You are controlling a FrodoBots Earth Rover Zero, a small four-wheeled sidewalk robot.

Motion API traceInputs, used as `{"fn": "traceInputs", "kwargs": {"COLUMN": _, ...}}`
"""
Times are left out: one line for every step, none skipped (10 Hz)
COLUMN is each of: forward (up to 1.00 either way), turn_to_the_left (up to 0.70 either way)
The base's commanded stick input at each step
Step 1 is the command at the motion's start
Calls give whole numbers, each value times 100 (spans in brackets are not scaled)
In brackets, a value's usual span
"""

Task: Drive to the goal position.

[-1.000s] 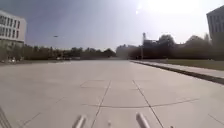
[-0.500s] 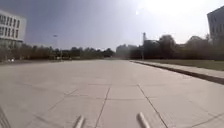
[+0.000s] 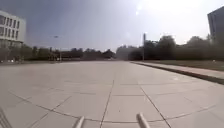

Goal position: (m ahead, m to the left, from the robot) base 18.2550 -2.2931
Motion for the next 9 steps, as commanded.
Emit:
{"fn": "traceInputs", "kwargs": {"forward": 100, "turn_to_the_left": 0}}
{"fn": "traceInputs", "kwargs": {"forward": 100, "turn_to_the_left": 0}}
{"fn": "traceInputs", "kwargs": {"forward": 100, "turn_to_the_left": 0}}
{"fn": "traceInputs", "kwargs": {"forward": 100, "turn_to_the_left": 0}}
{"fn": "traceInputs", "kwargs": {"forward": 100, "turn_to_the_left": 0}}
{"fn": "traceInputs", "kwargs": {"forward": 100, "turn_to_the_left": 0}}
{"fn": "traceInputs", "kwargs": {"forward": 100, "turn_to_the_left": 0}}
{"fn": "traceInputs", "kwargs": {"forward": 100, "turn_to_the_left": 0}}
{"fn": "traceInputs", "kwargs": {"forward": 100, "turn_to_the_left": 0}}
